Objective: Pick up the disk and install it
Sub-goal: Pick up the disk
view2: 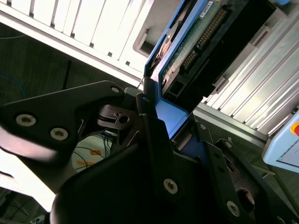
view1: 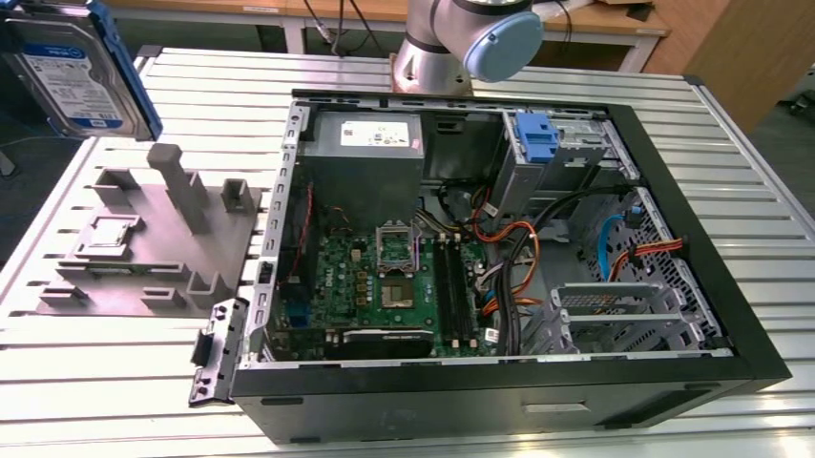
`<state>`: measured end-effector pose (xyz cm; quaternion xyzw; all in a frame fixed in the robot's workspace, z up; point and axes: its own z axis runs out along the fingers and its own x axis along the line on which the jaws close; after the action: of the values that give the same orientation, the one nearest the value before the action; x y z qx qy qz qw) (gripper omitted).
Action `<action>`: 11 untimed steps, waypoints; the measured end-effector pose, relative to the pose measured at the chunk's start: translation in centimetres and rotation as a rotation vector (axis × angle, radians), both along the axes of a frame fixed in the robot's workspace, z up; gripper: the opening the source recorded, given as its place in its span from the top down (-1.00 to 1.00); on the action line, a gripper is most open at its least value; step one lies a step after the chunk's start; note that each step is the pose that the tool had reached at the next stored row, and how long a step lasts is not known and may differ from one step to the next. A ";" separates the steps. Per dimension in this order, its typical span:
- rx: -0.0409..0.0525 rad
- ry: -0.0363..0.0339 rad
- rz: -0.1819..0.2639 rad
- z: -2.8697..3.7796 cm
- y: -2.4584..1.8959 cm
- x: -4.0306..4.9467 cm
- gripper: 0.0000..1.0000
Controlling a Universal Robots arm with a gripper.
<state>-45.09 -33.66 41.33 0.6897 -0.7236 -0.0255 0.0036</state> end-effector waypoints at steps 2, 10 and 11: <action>0.0000 0.0000 0.000 0.05 0.00 0.00 0.26; 0.0000 0.0000 0.000 0.21 0.00 0.00 0.26; 0.0000 0.0000 0.000 0.23 0.00 0.00 0.26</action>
<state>-45.09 -33.66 41.56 0.6898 -0.7236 -0.0255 0.0036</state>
